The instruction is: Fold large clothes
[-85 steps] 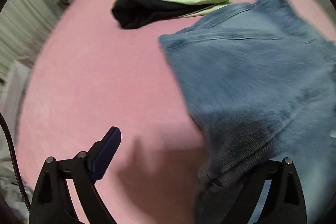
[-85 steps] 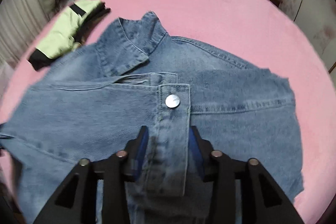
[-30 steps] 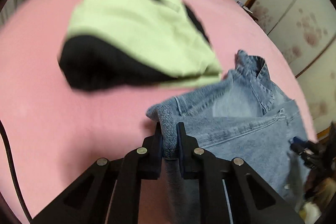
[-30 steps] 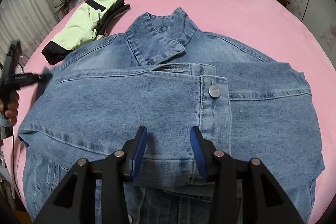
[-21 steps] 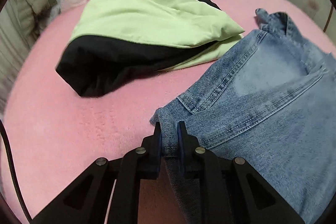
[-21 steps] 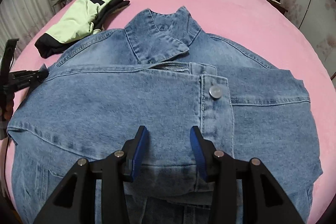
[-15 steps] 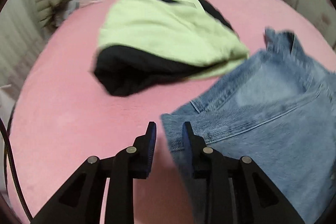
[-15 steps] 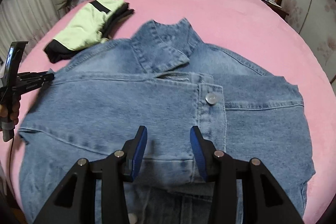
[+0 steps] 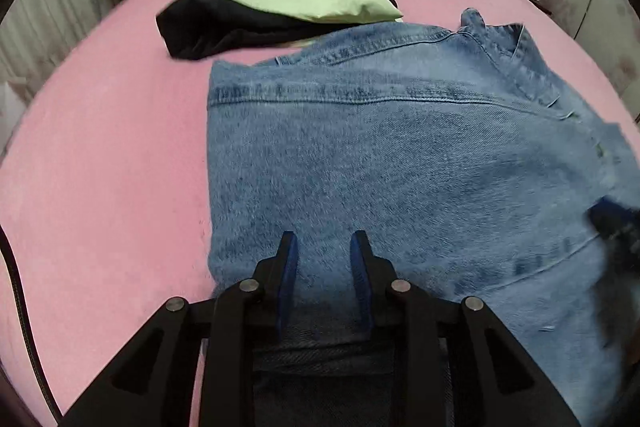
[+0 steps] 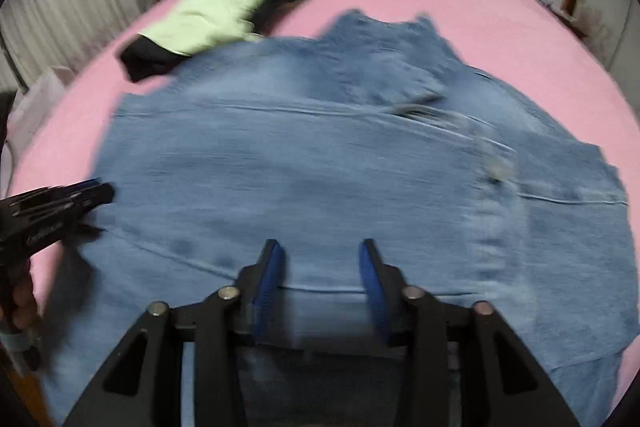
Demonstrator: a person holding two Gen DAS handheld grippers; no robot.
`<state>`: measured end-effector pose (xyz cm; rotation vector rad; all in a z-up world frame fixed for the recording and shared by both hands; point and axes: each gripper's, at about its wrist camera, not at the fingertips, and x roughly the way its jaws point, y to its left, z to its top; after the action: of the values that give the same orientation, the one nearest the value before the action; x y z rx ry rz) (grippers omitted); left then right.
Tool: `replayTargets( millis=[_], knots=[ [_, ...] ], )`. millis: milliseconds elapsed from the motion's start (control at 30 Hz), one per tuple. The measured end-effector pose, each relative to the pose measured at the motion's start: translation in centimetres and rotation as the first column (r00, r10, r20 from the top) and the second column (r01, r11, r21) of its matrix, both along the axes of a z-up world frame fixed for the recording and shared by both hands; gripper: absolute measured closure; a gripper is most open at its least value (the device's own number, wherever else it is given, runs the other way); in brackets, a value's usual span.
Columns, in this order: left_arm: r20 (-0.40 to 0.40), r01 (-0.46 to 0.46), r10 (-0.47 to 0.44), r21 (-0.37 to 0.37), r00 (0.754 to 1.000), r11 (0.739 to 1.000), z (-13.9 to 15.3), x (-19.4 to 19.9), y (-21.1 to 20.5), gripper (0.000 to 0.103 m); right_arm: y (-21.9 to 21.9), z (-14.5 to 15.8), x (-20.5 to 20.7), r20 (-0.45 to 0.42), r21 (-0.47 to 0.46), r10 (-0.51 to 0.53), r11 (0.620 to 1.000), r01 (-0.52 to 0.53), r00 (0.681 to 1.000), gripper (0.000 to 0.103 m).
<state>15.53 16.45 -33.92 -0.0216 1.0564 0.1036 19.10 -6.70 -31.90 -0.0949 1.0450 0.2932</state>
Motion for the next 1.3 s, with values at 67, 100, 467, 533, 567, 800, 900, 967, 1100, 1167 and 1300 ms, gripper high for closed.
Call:
replayTargets(
  millis=[67,100,467,533,567,800,900,967,1100,1167,1300],
  knots=[
    [-0.014,0.009,-0.008,0.038,1.000,0.999,0.4,0.2,-0.6,0.072,-2.2,0.2,0.1,-0.018,0.005,-0.054,0.999,0.054,0.998,0.071],
    [-0.027,0.008,-0.006,0.046,1.000,0.999,0.9,0.3,-0.6,0.071,-3.5,0.5,0.2,-0.046,0.029,-0.083,0.996,0.084,0.996,0.073],
    [0.061,-0.017,0.015,0.030,0.998,0.999,12.0,-6.0,-4.2,0.035,-11.1,9.4,-8.1,-0.043,0.073,-0.096,0.992,0.099,0.994,0.073],
    [0.039,-0.019,0.019,-0.006,0.999,1.000,12.8,-7.4,-5.4,0.035,-12.6,10.7,-9.5,-0.031,0.071,-0.089,0.993,0.091,0.996,0.073],
    [0.040,-0.025,0.026,-0.023,0.999,0.999,13.1,-8.0,-5.7,0.035,-13.1,11.1,-9.8,-0.025,0.068,-0.087,0.994,0.088,0.996,0.073],
    [0.052,-0.013,0.021,-0.146,0.998,0.989,15.5,-12.7,-9.4,0.035,-17.4,13.0,-13.0,-0.063,0.053,-0.084,0.995,0.088,0.994,0.070],
    [0.048,-0.017,0.028,-0.204,0.998,0.979,16.6,-14.1,-10.6,0.035,-18.9,13.9,-14.6,-0.038,0.060,-0.078,0.995,0.080,0.996,0.068],
    [0.049,-0.030,0.042,-0.229,0.998,0.973,17.3,-14.9,-11.1,0.033,-19.4,14.6,-15.4,-0.007,0.054,-0.078,0.995,0.078,0.997,0.066],
    [0.056,-0.010,0.025,-0.244,0.998,0.970,18.4,-16.3,-11.5,0.028,-19.9,15.9,-17.1,0.027,0.084,-0.064,0.995,0.061,0.998,0.062],
    [0.043,0.008,0.002,-0.239,0.999,0.971,18.3,-16.8,-11.5,0.024,-20.0,16.3,-18.3,0.054,0.110,-0.064,0.992,0.057,0.996,0.062],
    [0.022,0.023,-0.020,-0.195,1.000,0.981,17.4,-18.3,-11.0,0.024,-20.2,16.4,-20.6,0.098,0.136,-0.096,0.987,0.083,0.990,0.062]
  ],
)
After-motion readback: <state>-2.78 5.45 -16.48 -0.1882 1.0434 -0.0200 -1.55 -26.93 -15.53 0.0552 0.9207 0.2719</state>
